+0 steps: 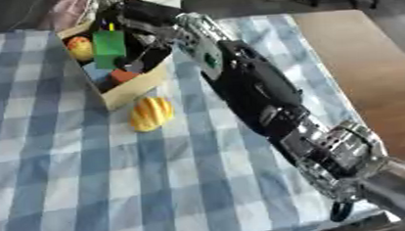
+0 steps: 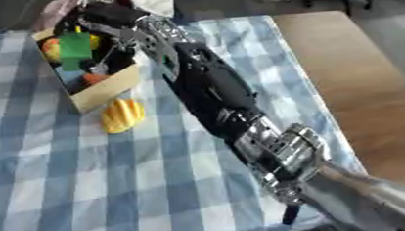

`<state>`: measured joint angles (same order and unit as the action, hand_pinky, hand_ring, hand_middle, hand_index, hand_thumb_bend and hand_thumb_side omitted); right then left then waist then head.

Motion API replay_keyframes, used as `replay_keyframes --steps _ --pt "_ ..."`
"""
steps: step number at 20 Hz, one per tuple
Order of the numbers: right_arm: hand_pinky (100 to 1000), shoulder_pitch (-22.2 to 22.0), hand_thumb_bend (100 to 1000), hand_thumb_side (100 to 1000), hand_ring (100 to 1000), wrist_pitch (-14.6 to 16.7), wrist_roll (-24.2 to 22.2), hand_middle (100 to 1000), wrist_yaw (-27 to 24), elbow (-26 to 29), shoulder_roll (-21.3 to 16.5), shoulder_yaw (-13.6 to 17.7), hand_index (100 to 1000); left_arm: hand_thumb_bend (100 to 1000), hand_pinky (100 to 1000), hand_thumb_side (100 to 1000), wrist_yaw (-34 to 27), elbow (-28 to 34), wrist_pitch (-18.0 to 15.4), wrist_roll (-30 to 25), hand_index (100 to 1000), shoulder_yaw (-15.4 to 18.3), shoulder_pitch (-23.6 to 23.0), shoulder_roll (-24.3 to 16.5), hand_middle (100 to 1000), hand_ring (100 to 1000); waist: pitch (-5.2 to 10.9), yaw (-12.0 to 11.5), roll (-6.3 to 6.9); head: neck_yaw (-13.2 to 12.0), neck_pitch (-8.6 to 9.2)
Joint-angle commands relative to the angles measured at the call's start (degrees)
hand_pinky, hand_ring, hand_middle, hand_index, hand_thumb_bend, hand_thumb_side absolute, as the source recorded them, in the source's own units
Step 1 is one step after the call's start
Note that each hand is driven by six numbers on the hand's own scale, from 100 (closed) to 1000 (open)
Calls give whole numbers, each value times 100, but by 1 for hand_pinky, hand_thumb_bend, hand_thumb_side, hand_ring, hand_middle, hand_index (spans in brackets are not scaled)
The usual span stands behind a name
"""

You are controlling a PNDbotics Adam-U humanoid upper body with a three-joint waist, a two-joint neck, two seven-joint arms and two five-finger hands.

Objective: Pick up objects on the table and place them in the box.

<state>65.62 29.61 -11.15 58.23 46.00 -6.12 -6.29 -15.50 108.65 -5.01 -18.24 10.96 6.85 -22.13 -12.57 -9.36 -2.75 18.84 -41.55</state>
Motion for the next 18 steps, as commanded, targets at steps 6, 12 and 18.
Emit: replay_keyframes --steps 6,12,18 --pt "693 257 168 326 695 -924 1141 760 1267 -518 285 423 916 100 754 638 -39 109 -5 -58 776 -20 101 -66 603 543 -48 -85 35 144 124" --pt "726 266 271 436 758 -1133 1442 883 1652 -589 284 440 957 100 755 638 -40 107 -4 -57 776 -19 97 -63 602 543 -48 -67 41 145 116" --pt "723 278 270 362 749 -903 1469 833 1587 -412 135 348 948 100 755 638 -33 107 -8 -46 776 -2 69 -66 602 543 -31 -24 41 113 88"
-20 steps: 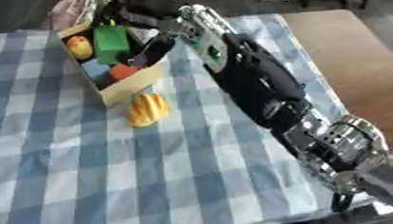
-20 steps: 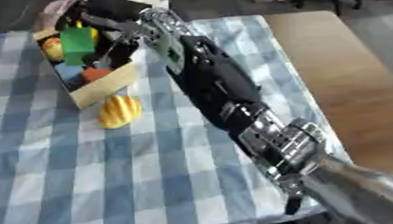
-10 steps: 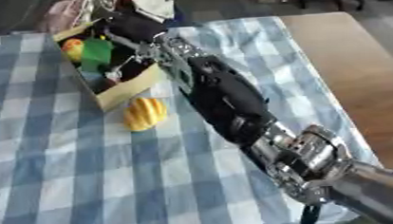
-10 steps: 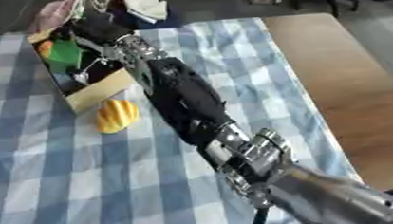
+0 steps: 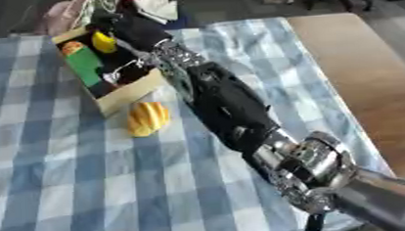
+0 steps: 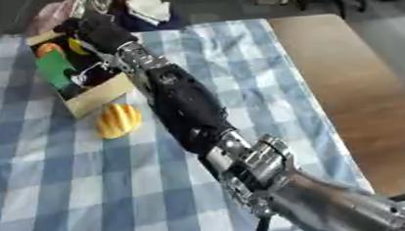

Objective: Pick up objects on the table and place them in the box.

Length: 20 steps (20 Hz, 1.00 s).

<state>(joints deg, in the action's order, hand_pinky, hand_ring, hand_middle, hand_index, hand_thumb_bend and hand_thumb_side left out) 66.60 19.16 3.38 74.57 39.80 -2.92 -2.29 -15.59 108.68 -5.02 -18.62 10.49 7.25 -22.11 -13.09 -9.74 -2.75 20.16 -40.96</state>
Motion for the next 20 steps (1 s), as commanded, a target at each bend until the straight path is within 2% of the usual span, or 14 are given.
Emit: replay_keyframes --steps 1,6,14,16,20 --pt "721 179 259 360 745 250 -16 819 -124 296 -262 -108 947 100 755 637 -20 102 -7 2 776 54 18 -73 602 543 30 32 37 -34 24" --pt "714 52 205 364 734 666 -489 791 -893 798 -721 -361 939 100 755 640 -8 92 6 28 775 80 -26 -81 602 543 86 118 10 -110 -9" --pt "718 -588 197 401 728 1330 -1937 752 -2850 2216 -1766 -1033 914 100 756 640 29 91 16 73 775 129 -90 -113 602 542 135 212 -45 -221 -48" --pt "733 -729 233 431 745 1359 -2284 768 -3144 2493 -1910 -1151 919 100 756 638 33 93 15 78 775 134 -95 -120 602 542 138 223 -52 -243 -49" --pt "743 -1265 262 449 756 1688 -3026 772 -3410 3230 -2262 -1470 907 100 757 637 40 99 5 95 775 150 -112 -135 602 542 146 245 -56 -292 -54"
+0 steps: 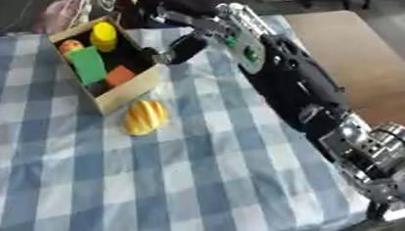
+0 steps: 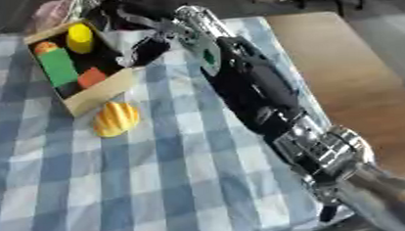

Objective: Pick up objects on the table and place them in the box.

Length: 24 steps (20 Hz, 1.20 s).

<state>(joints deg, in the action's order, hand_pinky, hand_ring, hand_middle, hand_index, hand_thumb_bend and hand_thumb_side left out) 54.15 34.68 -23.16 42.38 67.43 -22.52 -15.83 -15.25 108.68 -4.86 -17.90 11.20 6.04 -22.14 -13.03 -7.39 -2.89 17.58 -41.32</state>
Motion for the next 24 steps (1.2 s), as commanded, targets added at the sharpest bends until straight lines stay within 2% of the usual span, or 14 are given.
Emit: replay_keyframes --steps 1,4,8,15,24 --pt "749 -104 278 466 762 180 -517 778 -192 573 -337 -172 909 100 757 636 6 101 -14 24 775 80 9 -136 602 542 140 12 -41 -35 -19" --pt "755 -278 298 483 770 320 -839 787 -92 716 -354 -332 914 100 757 636 2 105 -20 27 776 80 12 -140 602 542 142 14 -37 -41 -21" --pt "759 -359 309 514 776 504 -1001 807 169 563 -223 -517 926 100 757 636 -1 106 -23 24 776 77 18 -136 602 542 135 2 -31 -38 -15" --pt "768 -245 327 538 790 747 -861 844 754 13 167 -635 943 100 757 637 -1 111 -24 25 775 74 35 -124 601 541 110 -30 -25 -28 4" --pt "779 -46 372 542 805 886 -412 865 1770 -731 583 -507 948 100 758 637 -1 114 -23 20 775 73 48 -109 601 541 87 -55 -17 -19 22"
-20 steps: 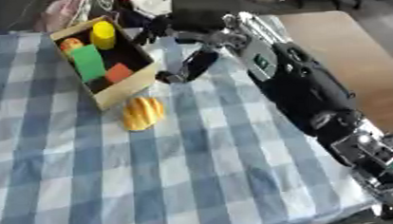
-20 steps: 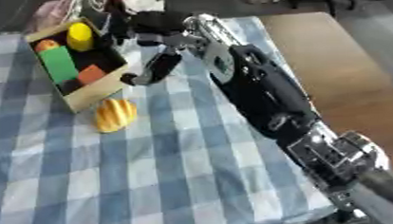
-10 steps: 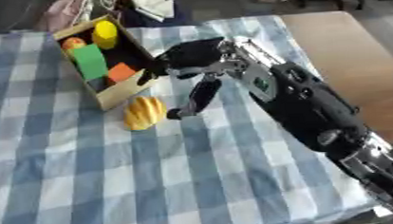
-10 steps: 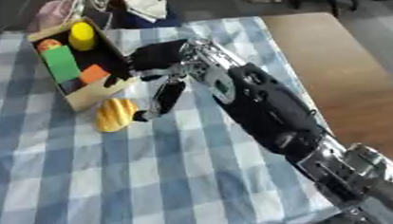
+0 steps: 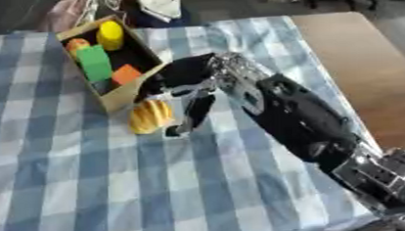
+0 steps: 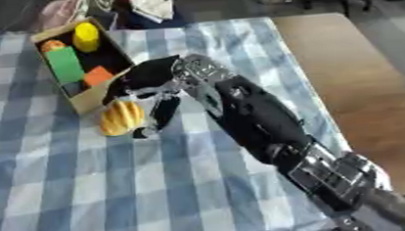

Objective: Pick up objects on the table and place them in the box.

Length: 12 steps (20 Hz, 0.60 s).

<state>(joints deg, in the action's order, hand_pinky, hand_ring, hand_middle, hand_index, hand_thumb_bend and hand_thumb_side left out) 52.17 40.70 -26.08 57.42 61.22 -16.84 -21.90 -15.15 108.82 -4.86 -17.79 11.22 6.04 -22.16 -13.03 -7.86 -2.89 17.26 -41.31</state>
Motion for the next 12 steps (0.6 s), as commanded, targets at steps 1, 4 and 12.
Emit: replay_keyframes --steps 1,4,12 --pt "779 163 371 540 804 287 -47 862 378 -182 43 124 946 100 758 637 -11 100 -22 9 775 72 48 -106 601 541 87 -9 -17 13 22" --pt "768 191 358 509 790 299 186 826 658 -368 110 187 927 100 758 638 -13 98 -20 9 775 71 49 -103 601 541 89 -10 -18 15 28" --pt "696 298 267 177 671 249 990 599 1009 -537 231 324 740 100 759 638 -21 97 -17 9 776 74 43 -96 601 541 95 -2 -9 12 42"
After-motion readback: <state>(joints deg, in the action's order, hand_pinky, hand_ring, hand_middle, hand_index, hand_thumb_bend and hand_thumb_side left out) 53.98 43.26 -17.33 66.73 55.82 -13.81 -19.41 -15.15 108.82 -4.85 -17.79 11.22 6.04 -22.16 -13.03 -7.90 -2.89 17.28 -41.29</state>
